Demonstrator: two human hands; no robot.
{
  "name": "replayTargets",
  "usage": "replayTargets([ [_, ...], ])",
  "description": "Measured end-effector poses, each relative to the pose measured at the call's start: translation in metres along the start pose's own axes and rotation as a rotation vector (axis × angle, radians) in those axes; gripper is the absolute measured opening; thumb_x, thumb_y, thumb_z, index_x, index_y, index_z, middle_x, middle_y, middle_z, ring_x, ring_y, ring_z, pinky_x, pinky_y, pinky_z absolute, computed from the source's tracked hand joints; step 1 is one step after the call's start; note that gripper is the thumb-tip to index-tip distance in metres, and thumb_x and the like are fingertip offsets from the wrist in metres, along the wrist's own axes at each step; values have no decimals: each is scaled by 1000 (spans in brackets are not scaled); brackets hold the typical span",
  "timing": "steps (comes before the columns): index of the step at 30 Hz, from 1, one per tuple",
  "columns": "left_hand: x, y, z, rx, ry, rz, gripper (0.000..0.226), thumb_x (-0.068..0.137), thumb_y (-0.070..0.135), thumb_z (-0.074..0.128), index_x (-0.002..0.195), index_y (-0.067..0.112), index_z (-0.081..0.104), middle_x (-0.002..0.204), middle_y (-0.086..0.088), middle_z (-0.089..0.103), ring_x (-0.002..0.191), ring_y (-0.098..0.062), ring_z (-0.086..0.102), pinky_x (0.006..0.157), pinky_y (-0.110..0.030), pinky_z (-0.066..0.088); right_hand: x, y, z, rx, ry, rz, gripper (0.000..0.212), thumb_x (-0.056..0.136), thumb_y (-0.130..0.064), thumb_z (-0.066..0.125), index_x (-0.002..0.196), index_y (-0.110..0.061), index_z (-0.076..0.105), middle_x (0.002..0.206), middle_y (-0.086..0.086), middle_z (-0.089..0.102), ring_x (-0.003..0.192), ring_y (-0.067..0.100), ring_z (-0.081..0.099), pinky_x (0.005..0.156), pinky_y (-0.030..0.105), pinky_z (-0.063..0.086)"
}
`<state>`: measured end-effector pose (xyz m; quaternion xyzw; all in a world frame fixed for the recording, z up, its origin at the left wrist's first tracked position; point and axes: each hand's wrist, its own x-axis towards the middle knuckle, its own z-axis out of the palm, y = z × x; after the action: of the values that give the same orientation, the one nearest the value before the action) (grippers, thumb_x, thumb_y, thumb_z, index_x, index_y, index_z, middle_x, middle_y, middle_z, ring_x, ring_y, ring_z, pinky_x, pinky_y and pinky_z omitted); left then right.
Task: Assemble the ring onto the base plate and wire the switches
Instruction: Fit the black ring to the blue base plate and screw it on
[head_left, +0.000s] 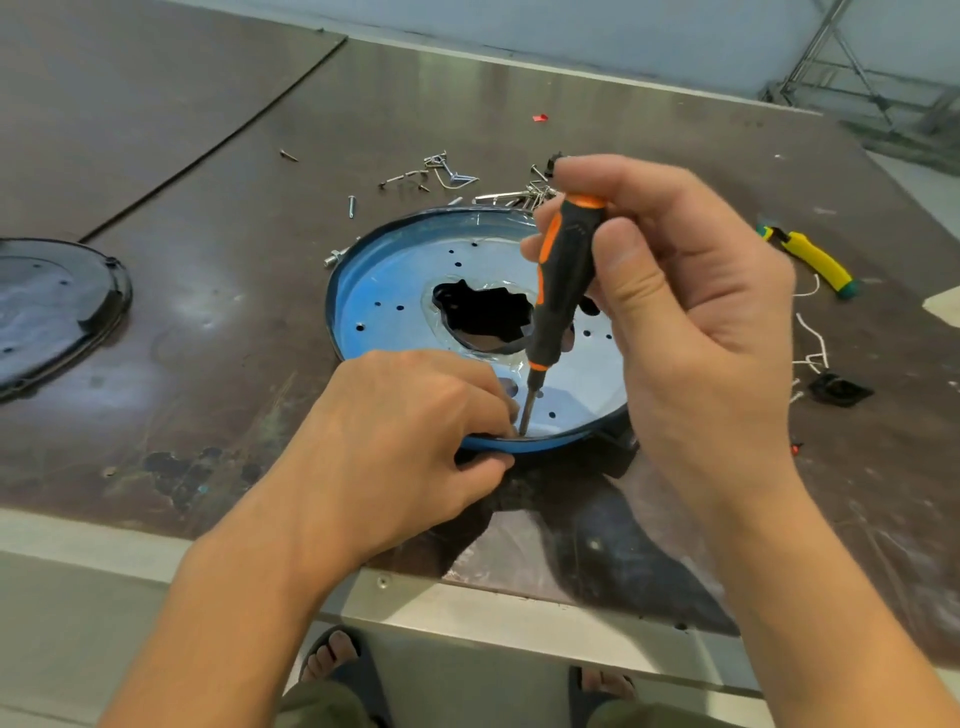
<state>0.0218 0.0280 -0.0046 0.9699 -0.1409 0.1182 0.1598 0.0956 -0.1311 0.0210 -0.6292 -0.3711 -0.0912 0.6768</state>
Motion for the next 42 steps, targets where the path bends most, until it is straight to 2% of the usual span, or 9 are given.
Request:
replayTargets([
  [4, 0, 1, -1, -3, 3, 0, 9, 78, 34, 75, 85, 28, 78, 98, 19, 72, 90, -7, 68, 65, -35, 58, 2, -4, 4, -27, 55, -22, 25, 88, -15, 75, 111, -9, 65, 92, 6, 63, 83, 13, 60, 70, 30, 52],
  [9, 0, 2, -1, -9, -14, -5, 13, 79, 36, 72, 87, 29, 79, 98, 18, 73, 89, -5, 68, 67, -34, 59, 1, 0, -4, -1, 8, -24, 27, 100, 2, 52, 124, -7, 59, 107, 19, 70, 98, 32, 71, 83, 38, 58],
  [11, 0, 2, -2, -12, -21, -9, 12, 80, 36, 72, 88, 29, 79, 100, 19, 72, 91, -5, 67, 68, -34, 59, 0, -1, -4, 37, -3, 6, 24, 102, -1, 49, 123, -6, 59, 109, 21, 68, 103, 28, 69, 86, 39, 56],
  [15, 0, 3, -3, -3, -29, -15, 10, 81, 35, 73, 86, 28, 78, 100, 19, 72, 92, -5, 67, 68, -34, 58, 1, -5, -1, -40, 26, -19, 24, 91, -4, 69, 113, -11, 62, 97, 7, 64, 88, 11, 60, 75, 25, 49],
  [19, -1, 5, -5, 40, -51, -7, 10, 82, 32, 73, 86, 25, 78, 96, 14, 73, 90, -11, 69, 67, -36, 58, 1, -3, -6, 3, -73, -19, 31, 99, 6, 52, 128, -6, 56, 109, 20, 68, 100, 33, 69, 84, 34, 56],
  [21, 0, 6, -6, 74, -64, 6, 11, 83, 32, 72, 86, 24, 78, 95, 12, 74, 89, -14, 70, 69, -37, 58, 2, -2, -8, 3, -110, -1, 32, 102, 5, 46, 131, -5, 54, 113, 20, 67, 105, 32, 69, 87, 34, 56],
  [27, 0, 8, -6, 120, -82, 14, 17, 88, 37, 64, 96, 26, 75, 105, 14, 69, 99, -10, 64, 75, -36, 57, 2, -5, -5, -38, -95, -36, 27, 94, -3, 66, 120, -10, 59, 103, 4, 64, 92, 13, 61, 80, 29, 52],
  [34, 0, 10, -10, 129, -94, 37, 22, 91, 41, 57, 97, 29, 73, 104, 12, 69, 98, -10, 64, 75, -35, 57, 2, -6, -17, 28, -170, 50, 35, 101, 7, 46, 132, -6, 54, 116, 19, 68, 111, 28, 67, 93, 37, 55],
  [42, -2, 8, -14, 105, -65, 35, 28, 92, 43, 49, 93, 26, 72, 100, 12, 67, 93, -12, 65, 70, -35, 56, 5, -12, -16, 11, -135, 6, 31, 96, 3, 60, 125, -5, 55, 109, 20, 66, 103, 37, 66, 84, 42, 57],
])
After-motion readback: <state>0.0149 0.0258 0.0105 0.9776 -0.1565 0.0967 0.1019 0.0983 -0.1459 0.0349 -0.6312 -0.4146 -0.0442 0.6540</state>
